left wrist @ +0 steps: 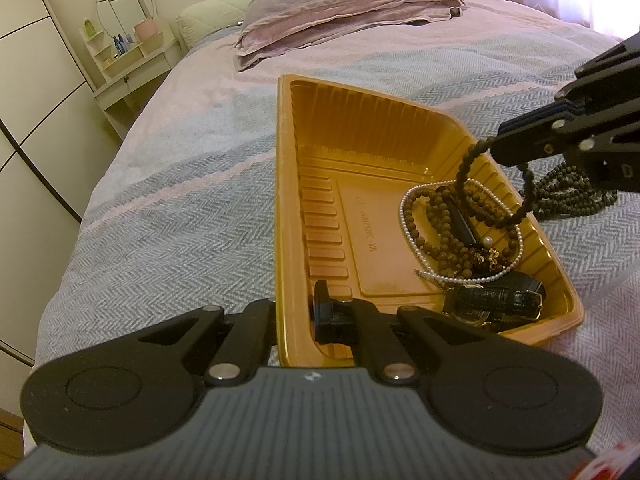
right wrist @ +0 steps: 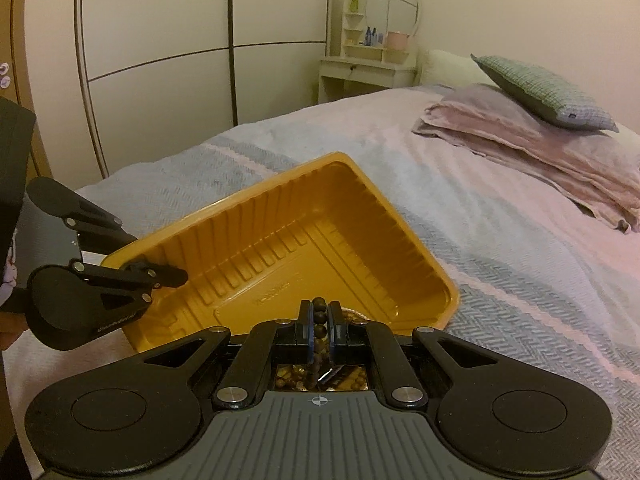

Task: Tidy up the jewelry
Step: 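Lift the green bead strand over the orange tray and lower it in, then open the right tool and move back to the remaining green strand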

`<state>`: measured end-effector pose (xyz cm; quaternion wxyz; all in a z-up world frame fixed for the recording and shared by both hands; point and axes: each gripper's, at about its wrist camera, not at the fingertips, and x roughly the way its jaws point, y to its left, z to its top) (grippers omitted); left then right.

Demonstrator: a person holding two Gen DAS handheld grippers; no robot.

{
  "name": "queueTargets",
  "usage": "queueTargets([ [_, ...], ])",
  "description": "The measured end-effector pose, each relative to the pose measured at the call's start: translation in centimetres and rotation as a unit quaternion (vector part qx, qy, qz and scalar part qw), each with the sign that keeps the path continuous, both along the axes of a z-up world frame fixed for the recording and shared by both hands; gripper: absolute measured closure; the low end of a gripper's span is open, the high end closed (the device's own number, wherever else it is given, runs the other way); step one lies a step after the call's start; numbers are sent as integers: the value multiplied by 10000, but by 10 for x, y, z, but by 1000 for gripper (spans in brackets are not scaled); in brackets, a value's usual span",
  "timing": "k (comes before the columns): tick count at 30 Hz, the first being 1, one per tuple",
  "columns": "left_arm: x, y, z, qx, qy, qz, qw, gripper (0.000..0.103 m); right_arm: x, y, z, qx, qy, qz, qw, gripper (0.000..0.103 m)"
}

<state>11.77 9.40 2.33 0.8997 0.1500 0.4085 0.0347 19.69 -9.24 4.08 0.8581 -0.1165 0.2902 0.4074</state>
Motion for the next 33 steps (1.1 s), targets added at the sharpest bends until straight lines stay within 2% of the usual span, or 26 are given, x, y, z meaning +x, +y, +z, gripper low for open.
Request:
queueTargets([
  [5, 0, 0, 0, -2, 2, 0, 10000, 100, 0, 2, -2, 14, 2, 39, 10000, 96],
  [8, 0, 0, 0, -2, 1, 0, 10000, 100, 4, -2, 0, 249, 109, 75, 9996, 95],
  [10, 0, 0, 0, -6, -1, 3, 10000, 100, 6, -8, 2, 336, 87, -70, 9994, 78],
  [11, 0, 1, 0, -11, 0, 6, 10000, 100, 7, -14, 4, 365, 7, -196, 9991, 61],
  [12, 0, 1, 0, -14, 1, 6, 10000, 100, 7, -20, 5, 409, -29, -305, 9987, 55],
  [20, 0, 0, -1, -23, -6, 17, 10000, 100, 17, -101, -4, 439, 246, -1260, 9908, 54],
  [26, 0, -1, 0, -8, -21, 21, 10000, 100, 18, -174, -22, 277, 381, -2105, 9765, 55],
  [33, 0, -1, 1, -3, -11, 41, 10000, 100, 3, -211, -57, -92, 665, -2339, 9699, 55],
])
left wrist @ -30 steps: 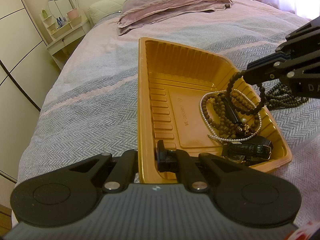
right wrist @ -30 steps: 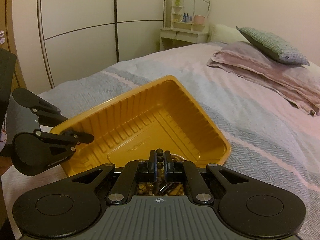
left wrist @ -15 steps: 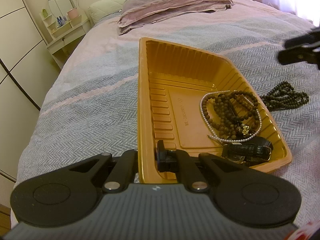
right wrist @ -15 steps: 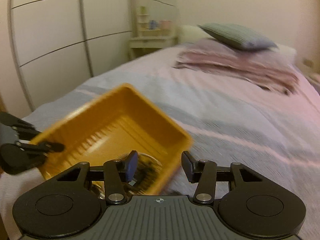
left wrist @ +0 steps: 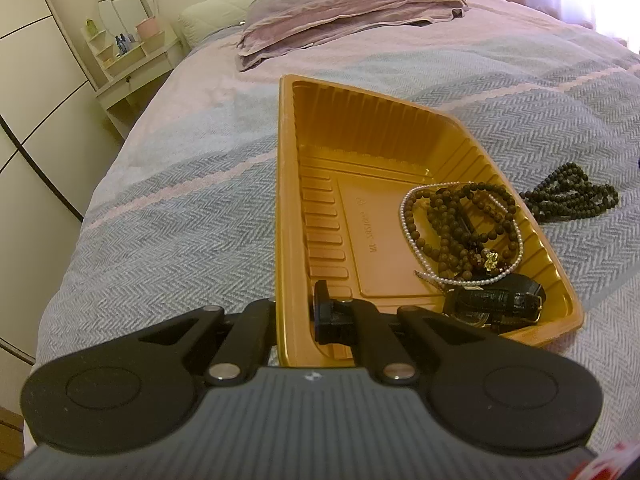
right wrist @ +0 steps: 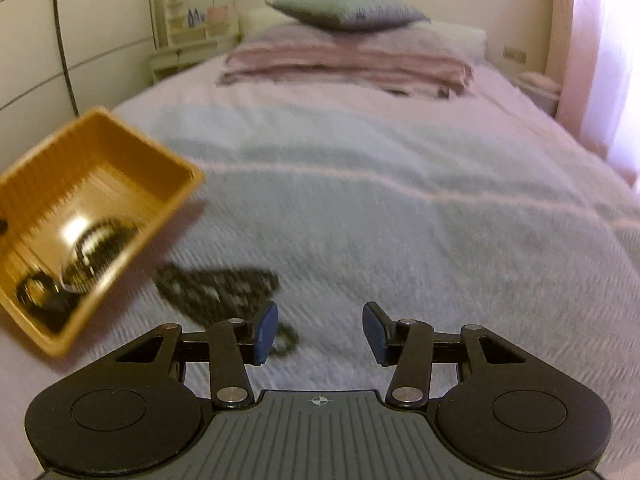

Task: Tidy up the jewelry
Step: 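Open the right tool and move back to the remaining green strand, then grasp the remaining dark green bead strand with the right tool, then lift the green strand high above the orange tray with the right tool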

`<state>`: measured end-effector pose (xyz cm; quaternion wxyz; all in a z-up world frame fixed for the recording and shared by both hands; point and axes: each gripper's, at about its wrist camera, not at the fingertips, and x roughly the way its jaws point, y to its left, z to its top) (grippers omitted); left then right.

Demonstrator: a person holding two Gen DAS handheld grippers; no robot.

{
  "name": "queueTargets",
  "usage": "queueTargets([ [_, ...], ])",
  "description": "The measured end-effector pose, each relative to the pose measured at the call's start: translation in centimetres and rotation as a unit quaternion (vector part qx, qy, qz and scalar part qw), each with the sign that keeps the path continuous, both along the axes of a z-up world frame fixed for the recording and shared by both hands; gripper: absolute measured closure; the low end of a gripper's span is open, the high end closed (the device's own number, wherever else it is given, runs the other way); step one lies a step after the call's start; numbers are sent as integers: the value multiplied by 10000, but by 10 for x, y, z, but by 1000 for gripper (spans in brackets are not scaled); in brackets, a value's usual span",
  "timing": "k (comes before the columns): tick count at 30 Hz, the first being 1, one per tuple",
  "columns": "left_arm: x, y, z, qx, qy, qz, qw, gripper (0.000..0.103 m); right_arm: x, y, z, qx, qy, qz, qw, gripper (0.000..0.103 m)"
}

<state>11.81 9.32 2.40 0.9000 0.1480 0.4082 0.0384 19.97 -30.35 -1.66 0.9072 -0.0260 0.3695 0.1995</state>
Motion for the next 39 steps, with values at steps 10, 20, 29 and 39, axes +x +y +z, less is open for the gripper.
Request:
queueTargets([
  [10, 0, 0, 1, 21, 11, 0, 10000, 100, 15, 22, -31, -224, 286, 345, 9987, 70],
  [20, 1, 1, 0, 7, 35, 18, 10000, 100, 32, 42, -45, -480, 429, 457, 9969, 97],
  [29, 0, 1, 0, -5, 21, 13, 10000, 100, 2, 25, 21, -796, -661, 262, 9943, 97],
  [39, -1, 1, 1, -16, 6, 4, 10000, 100, -27, 7, 116, -1091, -1722, 137, 9789, 97],
])
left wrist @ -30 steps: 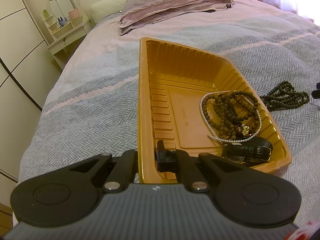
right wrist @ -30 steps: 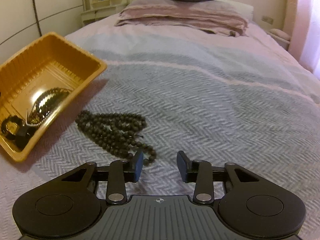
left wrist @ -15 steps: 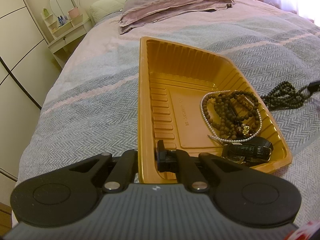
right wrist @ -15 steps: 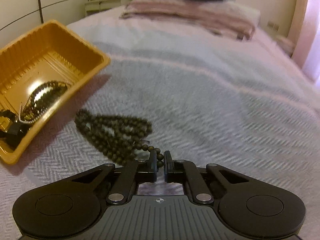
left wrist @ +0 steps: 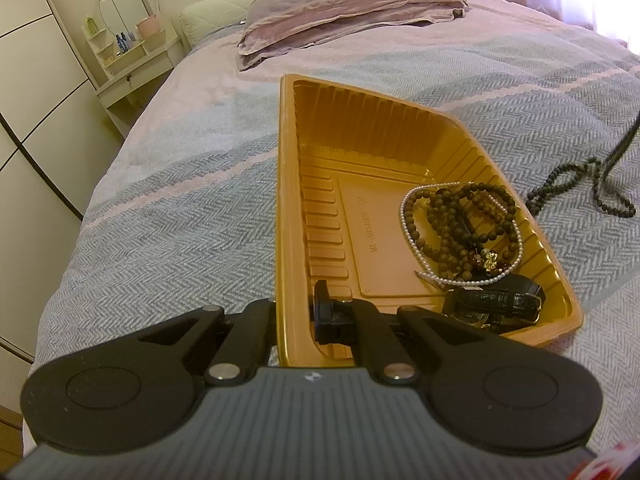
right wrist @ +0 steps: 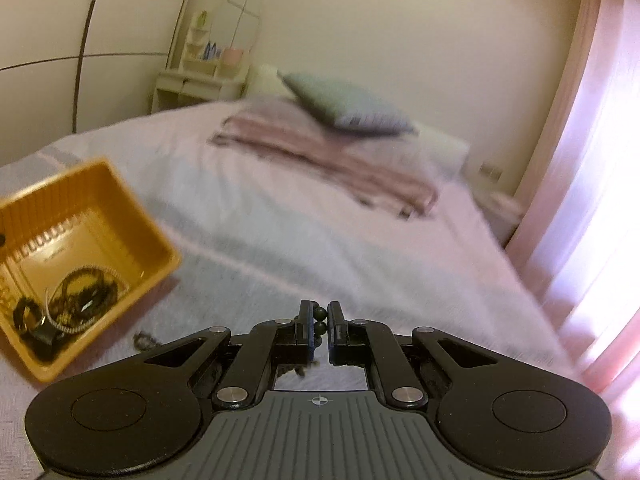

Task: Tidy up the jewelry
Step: 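Lift the green strand high above the orange tray with the right tool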

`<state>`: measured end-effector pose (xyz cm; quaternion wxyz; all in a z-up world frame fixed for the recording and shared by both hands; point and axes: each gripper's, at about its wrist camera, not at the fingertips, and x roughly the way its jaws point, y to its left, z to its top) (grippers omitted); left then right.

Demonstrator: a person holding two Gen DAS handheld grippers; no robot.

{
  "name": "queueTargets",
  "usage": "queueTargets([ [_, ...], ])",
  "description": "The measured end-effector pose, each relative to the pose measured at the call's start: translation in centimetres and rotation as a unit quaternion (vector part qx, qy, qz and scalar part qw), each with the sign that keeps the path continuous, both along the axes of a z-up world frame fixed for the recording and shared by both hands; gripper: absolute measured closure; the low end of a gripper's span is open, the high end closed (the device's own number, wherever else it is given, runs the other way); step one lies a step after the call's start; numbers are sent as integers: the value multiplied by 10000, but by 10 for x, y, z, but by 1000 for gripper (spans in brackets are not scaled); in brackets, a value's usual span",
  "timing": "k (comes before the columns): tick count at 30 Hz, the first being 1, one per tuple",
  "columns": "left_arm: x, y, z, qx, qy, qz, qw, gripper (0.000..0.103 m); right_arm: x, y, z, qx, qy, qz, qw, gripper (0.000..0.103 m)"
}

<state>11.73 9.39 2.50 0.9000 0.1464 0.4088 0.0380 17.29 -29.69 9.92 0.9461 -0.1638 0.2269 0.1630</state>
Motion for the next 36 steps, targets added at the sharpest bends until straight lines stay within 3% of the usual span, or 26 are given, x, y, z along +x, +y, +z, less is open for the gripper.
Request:
queueTargets([
  [16, 0, -1, 0, 15, -7, -26, 10000, 100, -33, 23, 134, -524, -1178, 552, 9901, 97],
  [25, -1, -1, 2, -9, -26, -45, 10000, 100, -42, 43, 173, -680, -1542, 868, 9819, 97],
  [36, -1, -1, 2, -21, -21, -56, 10000, 100, -43, 76, 215, -479, -1683, 1444, 9739, 97],
])
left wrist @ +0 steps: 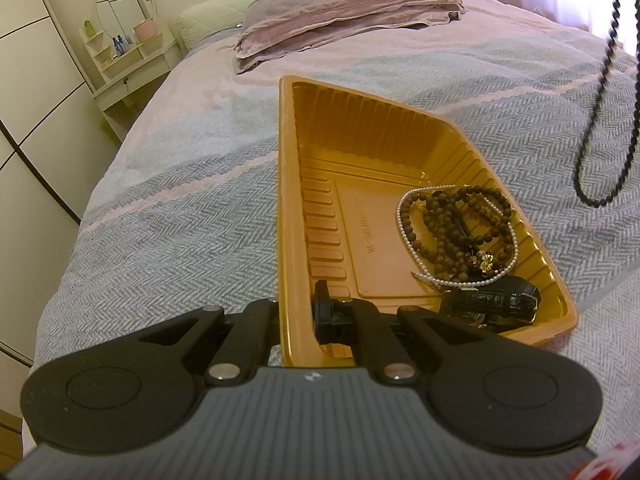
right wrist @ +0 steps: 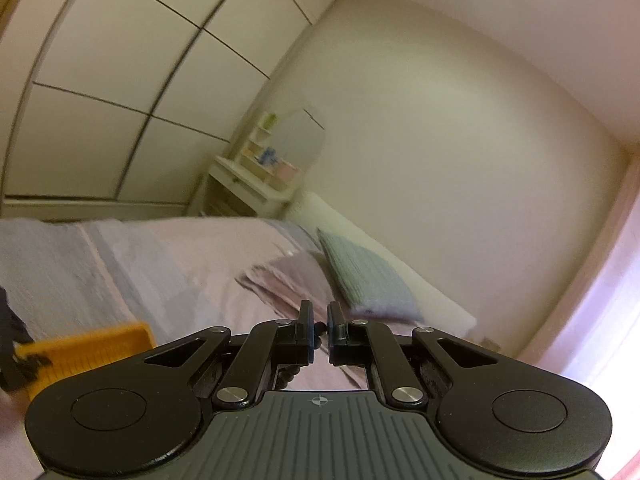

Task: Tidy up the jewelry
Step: 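Lift the green strand high above the orange tray with the right tool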

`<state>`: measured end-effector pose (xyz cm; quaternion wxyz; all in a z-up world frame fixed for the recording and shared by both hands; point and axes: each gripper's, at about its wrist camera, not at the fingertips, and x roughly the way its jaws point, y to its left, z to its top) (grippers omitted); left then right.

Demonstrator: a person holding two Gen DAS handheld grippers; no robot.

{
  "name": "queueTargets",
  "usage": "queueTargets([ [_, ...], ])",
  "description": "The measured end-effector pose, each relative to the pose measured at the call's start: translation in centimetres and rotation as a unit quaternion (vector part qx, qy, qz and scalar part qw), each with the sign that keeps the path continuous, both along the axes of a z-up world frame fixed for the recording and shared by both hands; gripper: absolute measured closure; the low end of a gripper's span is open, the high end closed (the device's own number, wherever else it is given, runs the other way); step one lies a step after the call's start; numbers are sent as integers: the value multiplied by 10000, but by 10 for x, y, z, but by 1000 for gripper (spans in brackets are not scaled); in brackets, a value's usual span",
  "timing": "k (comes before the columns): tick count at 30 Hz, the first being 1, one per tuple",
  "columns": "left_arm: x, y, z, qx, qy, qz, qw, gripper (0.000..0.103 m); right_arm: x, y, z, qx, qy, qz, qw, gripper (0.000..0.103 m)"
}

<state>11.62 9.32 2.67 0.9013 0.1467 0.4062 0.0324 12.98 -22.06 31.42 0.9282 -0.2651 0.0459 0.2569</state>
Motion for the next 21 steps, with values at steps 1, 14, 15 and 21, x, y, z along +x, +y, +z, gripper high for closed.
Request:
queueTargets([
  [1, 0, 0, 0, -2, 2, 2, 10000, 100, 0, 5, 5, 23, -10, 79, 10000, 97],
  [14, 1, 3, -1, -57, 8, 1, 10000, 100, 10, 80, 28, -70, 153, 854, 9962, 97],
  [15, 1, 3, -1, -61, 6, 1, 10000, 100, 11, 86, 27, -101, 160, 884, 9959, 97],
  [21, 0, 4, -2, -96, 7, 6, 10000, 100, 16, 108, 14, -307, 320, 1032, 9937, 97],
])
